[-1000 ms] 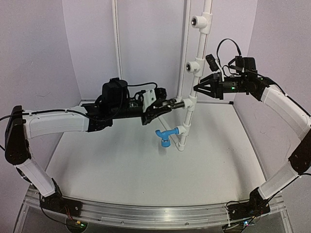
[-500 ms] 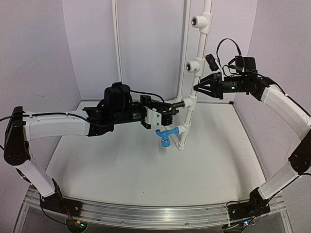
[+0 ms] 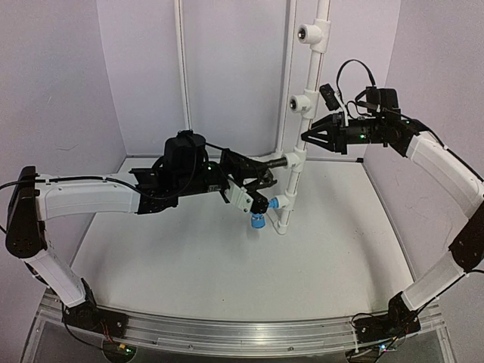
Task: Install the water faucets
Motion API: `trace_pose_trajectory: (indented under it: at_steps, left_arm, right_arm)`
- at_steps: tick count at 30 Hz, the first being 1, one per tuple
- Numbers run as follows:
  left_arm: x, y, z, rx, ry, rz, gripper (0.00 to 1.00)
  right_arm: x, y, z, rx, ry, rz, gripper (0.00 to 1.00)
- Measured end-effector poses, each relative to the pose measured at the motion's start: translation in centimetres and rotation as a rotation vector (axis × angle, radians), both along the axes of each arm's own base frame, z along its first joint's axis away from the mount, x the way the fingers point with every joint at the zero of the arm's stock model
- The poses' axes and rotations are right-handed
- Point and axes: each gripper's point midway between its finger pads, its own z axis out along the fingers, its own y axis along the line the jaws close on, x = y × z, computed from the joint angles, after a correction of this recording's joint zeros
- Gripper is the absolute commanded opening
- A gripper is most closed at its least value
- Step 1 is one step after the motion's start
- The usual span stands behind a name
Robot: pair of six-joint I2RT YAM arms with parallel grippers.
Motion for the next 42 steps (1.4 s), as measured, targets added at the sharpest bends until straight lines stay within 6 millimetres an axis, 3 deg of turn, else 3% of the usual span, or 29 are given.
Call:
trace_pose_trajectory:
  at_steps: [5,12,18,25,32,38,42]
  left_arm:
    - [0.1,0.0,0.0,0.01,-0.021,0.01,0.2]
    - [0.7,0.4,-0.3,0.021,-0.015,0.052,0.52]
    - [2.4,1.6,-1.2,0.044,0.012,0.137,0.62]
    - [2.5,2.3,-2.1,0.049,0.046,0.169,0.83]
    - [1.8,4.5,-2.0,0.011,0.125,0.236,0.91]
    - [-0.4,6.8,-0.8,-0.032,0.208,0.271,1.0]
    - [-1.2,9.2,-0.7,-0.103,0.358,0.353,1.0]
  right_arm:
    - [0.1,0.0,0.0,-0.004,0.002,-0.004,0.0]
    - [0.0,0.2,0.0,-0.006,0.002,-0.001,0.0]
    - [-0.1,0.4,0.0,-0.008,0.0,0.004,0.0]
    - [-0.1,0.4,0.0,-0.01,-0.002,0.003,0.0]
    - [-0.1,0.4,-0.1,-0.011,-0.004,0.004,0.0]
    - [-0.1,0.4,-0.1,-0.012,-0.007,0.005,0.0]
    - [-0.1,0.4,-0.1,-0.012,-0.008,0.006,0.0]
